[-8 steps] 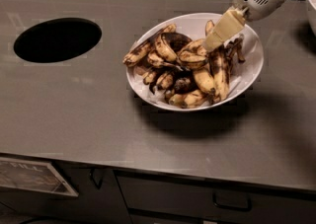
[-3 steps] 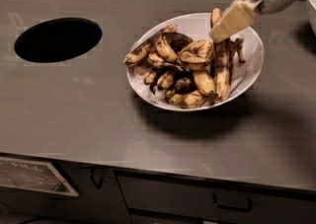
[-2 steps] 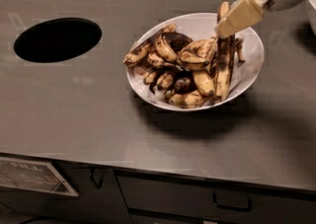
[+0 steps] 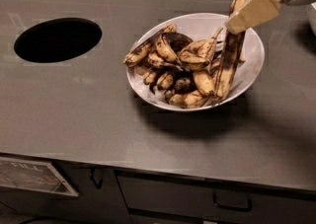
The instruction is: Pick banana from white bowl
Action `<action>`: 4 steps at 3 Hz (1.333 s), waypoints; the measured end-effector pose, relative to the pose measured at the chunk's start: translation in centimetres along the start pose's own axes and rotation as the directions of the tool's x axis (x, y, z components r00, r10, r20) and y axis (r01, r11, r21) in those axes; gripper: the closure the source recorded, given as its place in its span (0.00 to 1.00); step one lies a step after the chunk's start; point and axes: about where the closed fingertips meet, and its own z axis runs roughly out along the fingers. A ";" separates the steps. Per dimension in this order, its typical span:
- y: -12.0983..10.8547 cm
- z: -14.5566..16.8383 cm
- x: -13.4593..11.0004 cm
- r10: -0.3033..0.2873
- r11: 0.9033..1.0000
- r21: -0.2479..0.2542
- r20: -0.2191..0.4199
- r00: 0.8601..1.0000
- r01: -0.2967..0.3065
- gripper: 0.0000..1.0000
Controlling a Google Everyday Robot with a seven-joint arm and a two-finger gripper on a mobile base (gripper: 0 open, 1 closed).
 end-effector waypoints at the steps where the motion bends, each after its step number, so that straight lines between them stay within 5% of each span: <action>1: 0.6 -1.3 0.4 0.001 1.000 0.029 0.009 1.000 -0.001 1.00; 4: 2.7 -4.6 -0.1 -0.032 0.995 0.096 0.014 0.999 0.031 1.00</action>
Offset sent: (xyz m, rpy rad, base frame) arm -0.0316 -0.0170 0.0149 -0.0009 -0.0515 -0.0469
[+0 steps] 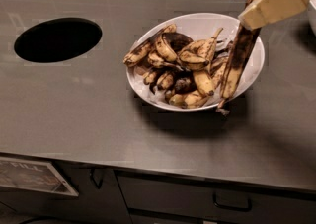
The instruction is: Pick banana from white bowl
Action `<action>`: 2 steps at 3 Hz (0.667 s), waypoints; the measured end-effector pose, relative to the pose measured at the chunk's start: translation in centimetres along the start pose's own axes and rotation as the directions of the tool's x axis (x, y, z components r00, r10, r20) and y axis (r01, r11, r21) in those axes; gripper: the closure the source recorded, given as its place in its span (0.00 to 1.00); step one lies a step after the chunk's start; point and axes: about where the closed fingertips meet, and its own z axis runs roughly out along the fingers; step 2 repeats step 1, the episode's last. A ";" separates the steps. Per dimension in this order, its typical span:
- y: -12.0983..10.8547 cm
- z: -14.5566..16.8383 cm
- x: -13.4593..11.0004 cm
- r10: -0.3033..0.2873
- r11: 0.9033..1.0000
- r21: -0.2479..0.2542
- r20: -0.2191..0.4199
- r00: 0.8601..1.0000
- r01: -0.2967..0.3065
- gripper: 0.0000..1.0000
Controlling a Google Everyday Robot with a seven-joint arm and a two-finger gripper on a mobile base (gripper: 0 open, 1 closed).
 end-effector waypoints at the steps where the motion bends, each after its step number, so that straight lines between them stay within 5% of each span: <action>1: 0.0 0.0 0.0 0.000 1.000 0.000 0.000 1.000 0.000 1.00; 2: 0.0 0.0 0.0 0.000 1.000 0.000 0.000 1.000 0.000 1.00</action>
Offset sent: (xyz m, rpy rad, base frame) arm 0.0000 0.0000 0.0000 0.0000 0.0000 0.0000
